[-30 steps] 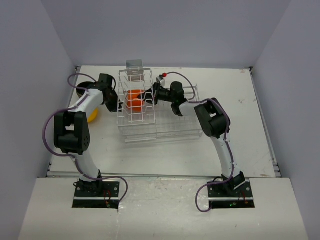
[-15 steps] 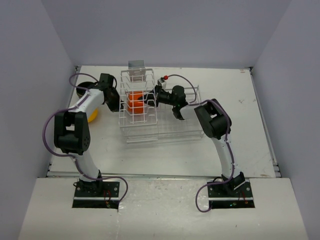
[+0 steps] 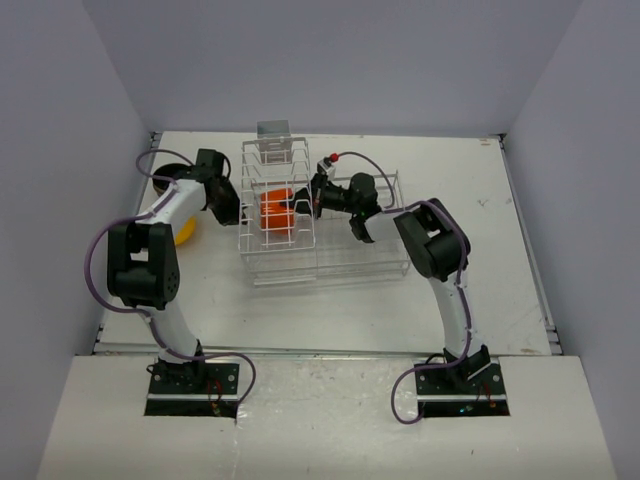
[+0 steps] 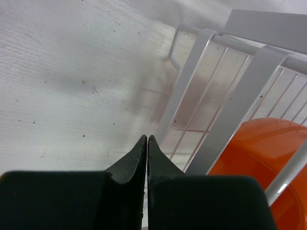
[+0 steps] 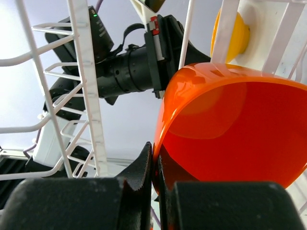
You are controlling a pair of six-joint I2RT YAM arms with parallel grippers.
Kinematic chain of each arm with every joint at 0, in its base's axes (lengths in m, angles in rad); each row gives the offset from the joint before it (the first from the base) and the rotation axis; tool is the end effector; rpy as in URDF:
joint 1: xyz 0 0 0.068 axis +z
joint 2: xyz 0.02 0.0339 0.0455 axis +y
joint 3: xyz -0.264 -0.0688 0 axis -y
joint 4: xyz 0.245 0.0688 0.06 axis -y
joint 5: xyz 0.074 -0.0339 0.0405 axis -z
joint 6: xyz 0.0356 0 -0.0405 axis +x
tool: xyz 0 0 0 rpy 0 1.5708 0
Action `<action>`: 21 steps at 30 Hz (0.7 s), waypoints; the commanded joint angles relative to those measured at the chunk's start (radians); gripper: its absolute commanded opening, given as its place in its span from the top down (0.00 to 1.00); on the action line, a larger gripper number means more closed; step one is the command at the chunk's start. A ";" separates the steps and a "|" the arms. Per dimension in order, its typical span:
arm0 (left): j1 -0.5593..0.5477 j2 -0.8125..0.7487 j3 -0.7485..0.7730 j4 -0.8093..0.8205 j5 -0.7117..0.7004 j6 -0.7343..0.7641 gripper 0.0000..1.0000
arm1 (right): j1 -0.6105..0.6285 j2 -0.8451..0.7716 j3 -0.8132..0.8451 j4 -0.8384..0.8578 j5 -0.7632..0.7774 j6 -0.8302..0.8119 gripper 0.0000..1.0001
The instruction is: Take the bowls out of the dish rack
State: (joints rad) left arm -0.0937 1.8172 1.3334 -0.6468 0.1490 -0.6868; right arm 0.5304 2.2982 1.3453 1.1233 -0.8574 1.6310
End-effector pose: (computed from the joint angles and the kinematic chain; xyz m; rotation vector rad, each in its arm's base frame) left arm 0.3736 -0.0404 0.2099 -0.7623 2.6524 -0.4253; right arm 0.4024 0.2672 0.1622 0.1056 1.9784 2.1981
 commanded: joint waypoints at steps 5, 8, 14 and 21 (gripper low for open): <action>0.008 -0.036 -0.017 0.032 0.026 0.013 1.00 | -0.017 -0.132 -0.006 0.087 -0.069 0.021 1.00; 0.009 -0.038 -0.014 0.033 0.030 0.010 1.00 | -0.018 -0.157 -0.015 0.087 -0.098 0.024 1.00; 0.011 -0.042 -0.010 0.035 0.037 0.007 1.00 | -0.029 -0.258 -0.072 0.066 -0.146 0.023 1.00; 0.014 -0.058 -0.010 0.022 0.032 0.026 1.00 | -0.085 -0.433 -0.184 -0.221 -0.242 -0.227 1.00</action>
State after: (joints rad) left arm -0.0910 1.8114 1.3201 -0.6445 0.1680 -0.6865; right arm 0.4759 1.9942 1.1687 0.9936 -1.0447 1.5555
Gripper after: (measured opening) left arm 0.002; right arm 0.022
